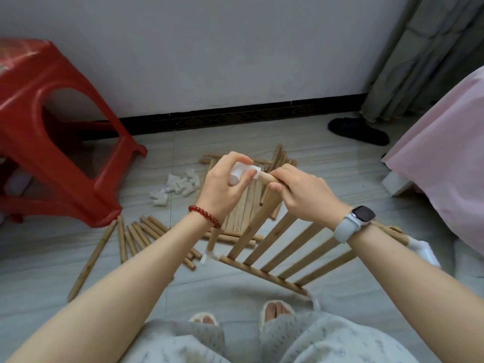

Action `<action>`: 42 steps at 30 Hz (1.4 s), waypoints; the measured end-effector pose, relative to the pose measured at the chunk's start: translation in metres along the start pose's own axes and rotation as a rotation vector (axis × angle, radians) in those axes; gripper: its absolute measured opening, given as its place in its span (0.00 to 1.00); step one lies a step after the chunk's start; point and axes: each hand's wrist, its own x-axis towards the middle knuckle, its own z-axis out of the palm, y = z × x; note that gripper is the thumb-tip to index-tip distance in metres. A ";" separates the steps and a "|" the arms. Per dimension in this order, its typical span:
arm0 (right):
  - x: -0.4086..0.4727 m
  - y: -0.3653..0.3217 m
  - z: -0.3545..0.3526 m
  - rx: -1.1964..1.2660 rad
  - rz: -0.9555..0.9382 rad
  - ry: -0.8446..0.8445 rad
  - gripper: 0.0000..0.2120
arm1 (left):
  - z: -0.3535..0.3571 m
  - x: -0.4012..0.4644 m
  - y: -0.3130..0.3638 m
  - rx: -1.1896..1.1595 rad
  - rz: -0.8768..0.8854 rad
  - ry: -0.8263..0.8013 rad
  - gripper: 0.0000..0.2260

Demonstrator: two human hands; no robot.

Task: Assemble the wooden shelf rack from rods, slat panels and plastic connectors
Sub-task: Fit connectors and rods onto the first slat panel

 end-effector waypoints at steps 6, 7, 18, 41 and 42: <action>0.022 -0.002 0.032 0.015 0.039 0.014 0.12 | 0.007 0.009 -0.027 0.005 -0.189 -0.034 0.05; 0.030 -0.001 0.040 0.041 0.037 0.025 0.12 | 0.007 0.013 -0.036 -0.007 -0.231 -0.047 0.05; 0.121 0.009 0.122 -0.050 -0.098 0.061 0.17 | 0.009 0.036 -0.133 -0.242 -0.639 -0.107 0.05; 0.172 0.032 0.176 0.016 0.042 -0.106 0.10 | 0.029 0.046 -0.186 -0.190 -0.428 -0.276 0.08; 0.173 0.033 0.175 0.015 0.061 -0.106 0.09 | 0.034 0.048 -0.182 -0.159 -0.415 -0.284 0.06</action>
